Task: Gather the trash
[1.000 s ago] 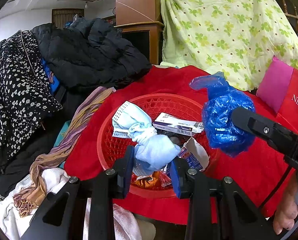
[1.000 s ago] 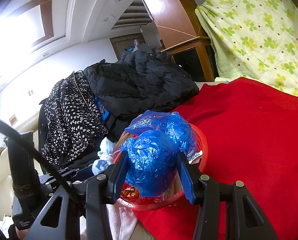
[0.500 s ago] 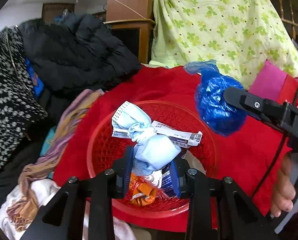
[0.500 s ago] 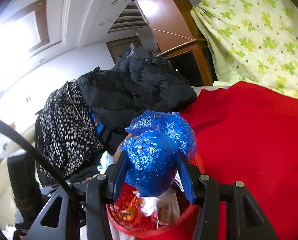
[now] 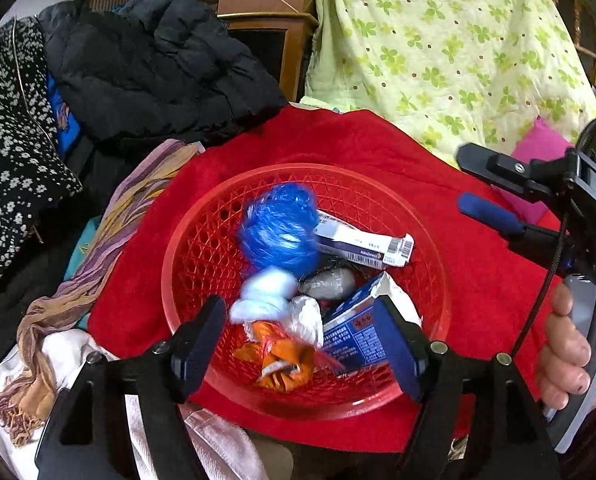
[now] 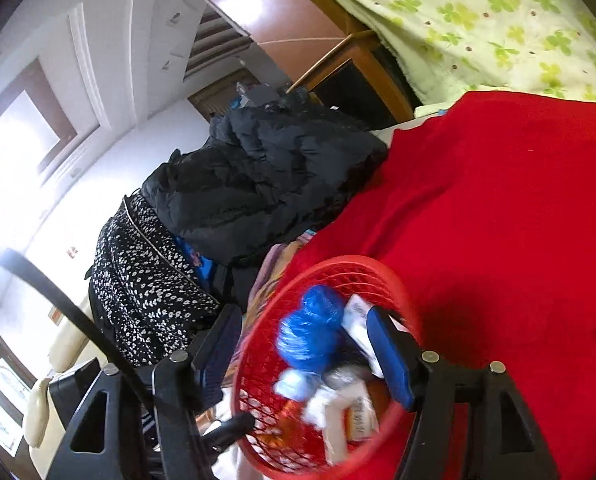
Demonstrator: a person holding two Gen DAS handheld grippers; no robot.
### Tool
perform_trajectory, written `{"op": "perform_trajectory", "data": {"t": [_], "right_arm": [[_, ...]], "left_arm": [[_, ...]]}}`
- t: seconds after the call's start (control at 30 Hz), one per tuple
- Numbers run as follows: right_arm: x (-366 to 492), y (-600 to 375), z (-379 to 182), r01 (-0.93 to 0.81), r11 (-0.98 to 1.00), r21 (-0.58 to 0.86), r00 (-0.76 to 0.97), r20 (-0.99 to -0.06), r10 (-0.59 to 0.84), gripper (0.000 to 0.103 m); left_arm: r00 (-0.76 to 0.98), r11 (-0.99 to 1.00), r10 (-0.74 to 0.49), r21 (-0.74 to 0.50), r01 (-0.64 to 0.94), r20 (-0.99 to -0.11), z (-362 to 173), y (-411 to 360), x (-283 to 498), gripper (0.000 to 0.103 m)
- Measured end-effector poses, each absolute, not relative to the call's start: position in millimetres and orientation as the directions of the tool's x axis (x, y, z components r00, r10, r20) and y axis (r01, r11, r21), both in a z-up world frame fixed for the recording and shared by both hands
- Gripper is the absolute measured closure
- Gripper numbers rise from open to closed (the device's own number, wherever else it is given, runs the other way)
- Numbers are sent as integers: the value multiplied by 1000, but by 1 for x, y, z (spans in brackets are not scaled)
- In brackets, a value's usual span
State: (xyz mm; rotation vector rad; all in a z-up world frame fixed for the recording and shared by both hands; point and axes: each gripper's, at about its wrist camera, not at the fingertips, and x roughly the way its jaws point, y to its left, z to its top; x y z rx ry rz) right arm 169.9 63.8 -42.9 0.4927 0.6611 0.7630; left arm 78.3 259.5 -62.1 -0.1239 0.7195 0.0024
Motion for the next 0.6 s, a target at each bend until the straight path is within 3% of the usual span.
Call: {"op": "perform_trajectory", "data": {"t": [0.23, 0.4, 0.6], "right_arm": [[154, 19, -44, -433, 682, 589, 603, -373, 705, 34], [127, -3, -28, -441, 762, 474, 680, -378, 628, 34], [81, -5, -2, -489, 816, 308, 747, -335, 574, 34]], "left_arm": [[796, 999, 42, 4, -50, -604, -42, 229, 61, 16], [833, 993, 107, 101, -62, -543, -24, 206, 47, 14], [856, 988, 138, 124, -88, -498, -5, 198, 31, 13]]}}
